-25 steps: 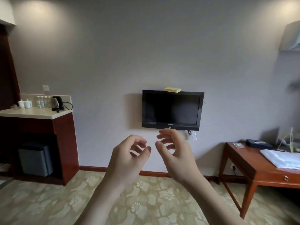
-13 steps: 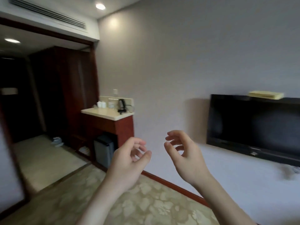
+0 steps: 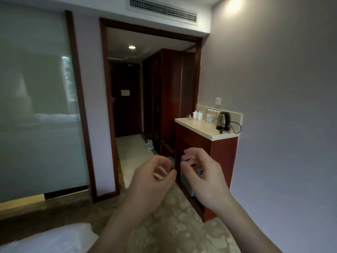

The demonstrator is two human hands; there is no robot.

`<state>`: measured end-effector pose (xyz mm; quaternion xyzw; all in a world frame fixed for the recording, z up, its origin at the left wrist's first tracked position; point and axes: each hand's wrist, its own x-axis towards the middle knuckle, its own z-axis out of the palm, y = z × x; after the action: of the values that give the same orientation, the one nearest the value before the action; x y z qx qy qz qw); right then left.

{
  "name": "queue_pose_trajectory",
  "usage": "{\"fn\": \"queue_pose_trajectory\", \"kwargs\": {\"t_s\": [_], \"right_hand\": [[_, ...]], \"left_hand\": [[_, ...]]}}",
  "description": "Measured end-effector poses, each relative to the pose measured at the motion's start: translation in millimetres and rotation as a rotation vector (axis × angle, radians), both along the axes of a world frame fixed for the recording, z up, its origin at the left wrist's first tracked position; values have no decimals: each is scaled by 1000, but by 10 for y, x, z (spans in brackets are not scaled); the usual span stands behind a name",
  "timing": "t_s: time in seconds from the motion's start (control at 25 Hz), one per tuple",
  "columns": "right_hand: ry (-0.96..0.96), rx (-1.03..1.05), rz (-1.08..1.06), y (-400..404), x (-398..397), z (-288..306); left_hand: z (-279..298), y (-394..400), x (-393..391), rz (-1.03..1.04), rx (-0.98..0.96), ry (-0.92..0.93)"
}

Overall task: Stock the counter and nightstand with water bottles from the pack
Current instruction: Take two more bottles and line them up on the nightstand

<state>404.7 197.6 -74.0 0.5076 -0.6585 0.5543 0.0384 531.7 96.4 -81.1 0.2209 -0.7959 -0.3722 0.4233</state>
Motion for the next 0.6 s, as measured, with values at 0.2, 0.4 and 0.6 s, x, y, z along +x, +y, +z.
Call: {"fn": "queue_pose_trajectory", "kwargs": {"t_s": [0.2, 0.4, 0.6], "right_hand": [[-18, 3, 55, -1449, -934, 210], [-39, -31, 83, -2601, -1897, 274], [-22, -33, 120, -3841, -3051, 35]], "left_hand": [[214, -1426, -787, 107, 55, 53], [355, -2586, -1617, 123, 12, 76], [130, -3833, -2646, 144, 7, 98]]}}
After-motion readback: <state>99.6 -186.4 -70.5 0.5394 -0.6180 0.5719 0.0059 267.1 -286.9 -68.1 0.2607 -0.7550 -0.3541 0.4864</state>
